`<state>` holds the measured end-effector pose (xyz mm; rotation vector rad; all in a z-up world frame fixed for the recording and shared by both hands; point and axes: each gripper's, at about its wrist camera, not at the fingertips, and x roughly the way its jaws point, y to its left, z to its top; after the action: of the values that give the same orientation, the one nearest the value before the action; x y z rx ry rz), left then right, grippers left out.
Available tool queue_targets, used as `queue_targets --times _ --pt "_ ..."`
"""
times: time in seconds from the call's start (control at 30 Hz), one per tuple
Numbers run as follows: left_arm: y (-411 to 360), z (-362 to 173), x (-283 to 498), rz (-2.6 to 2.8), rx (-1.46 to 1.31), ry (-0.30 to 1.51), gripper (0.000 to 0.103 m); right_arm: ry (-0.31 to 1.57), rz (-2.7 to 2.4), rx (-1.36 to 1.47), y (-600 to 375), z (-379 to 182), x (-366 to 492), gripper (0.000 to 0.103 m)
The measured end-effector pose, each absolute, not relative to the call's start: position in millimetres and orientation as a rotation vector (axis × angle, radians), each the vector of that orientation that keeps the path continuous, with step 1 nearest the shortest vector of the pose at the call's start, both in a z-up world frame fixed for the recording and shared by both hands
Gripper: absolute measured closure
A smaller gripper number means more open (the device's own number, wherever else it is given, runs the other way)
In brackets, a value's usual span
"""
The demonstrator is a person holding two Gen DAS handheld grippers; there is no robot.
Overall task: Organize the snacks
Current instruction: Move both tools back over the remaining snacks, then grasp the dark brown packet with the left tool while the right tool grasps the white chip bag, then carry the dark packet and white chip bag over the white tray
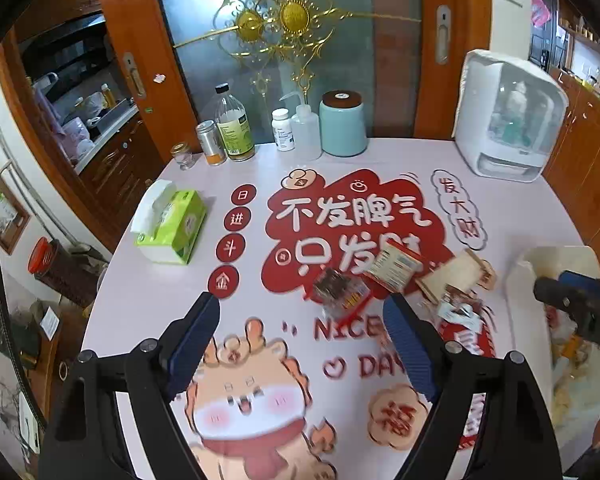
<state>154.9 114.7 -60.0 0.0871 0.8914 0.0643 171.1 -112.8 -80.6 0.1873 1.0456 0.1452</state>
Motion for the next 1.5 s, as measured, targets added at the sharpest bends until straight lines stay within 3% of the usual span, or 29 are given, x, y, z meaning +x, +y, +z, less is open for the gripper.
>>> queue_targets --times 0.2,0.53,0.73,0.87,0.97,1.03,1.1,1.23,1.33,1.43,1.5 --pt "123.8 -107.9 224.4 0.059 0.067 0.969 0.02 1.14 0.115 0.281 -81.1 -123.6 252.8 0.039" --pt "129.0 -209.2 293.7 0.098 -0.101 1.134 0.02 1.372 0.037 0.445 -52.4 -219.6 326.6 0.037" --pt "138.3 -248.3 306.3 0.158 -0.25 1.192 0.02 1.419 0.005 0.433 -40.9 -244.3 342.6 0.036" --pt "135.5 -262.0 307.9 0.196 -0.275 1.191 0.02 1.427 -0.016 0.402 -29.3 -249.4 350.7 0.026" --pt "132.1 -267.6 307.7 0.236 -0.273 1.19 0.021 1.428 -0.052 0.33 -18.9 -249.6 354.6 0.025" --pt "129.3 -272.7 305.8 0.249 -0.276 1.195 0.021 1.435 -0.069 0.274 -12.7 -250.1 355.4 0.028" --pt "124.6 -274.7 304.0 0.261 -0.247 1.194 0.021 1.442 -0.085 0.232 -9.1 -249.7 355.4 0.039" --pt "124.5 -274.8 300.7 0.268 -0.237 1.195 0.021 1.444 -0.074 0.212 -14.6 -248.7 352.7 0.052" --pt "129.5 -273.9 296.8 0.265 -0.235 1.205 0.022 1.437 -0.057 0.238 -28.8 -248.1 343.7 0.053" --pt "132.2 -270.5 286.6 0.261 -0.207 1.189 0.04 1.418 -0.033 0.263 -38.6 -248.0 332.0 0.053" --pt "134.8 -269.2 278.0 0.248 -0.208 1.178 0.045 1.395 -0.008 0.283 -43.5 -246.4 323.3 0.053"
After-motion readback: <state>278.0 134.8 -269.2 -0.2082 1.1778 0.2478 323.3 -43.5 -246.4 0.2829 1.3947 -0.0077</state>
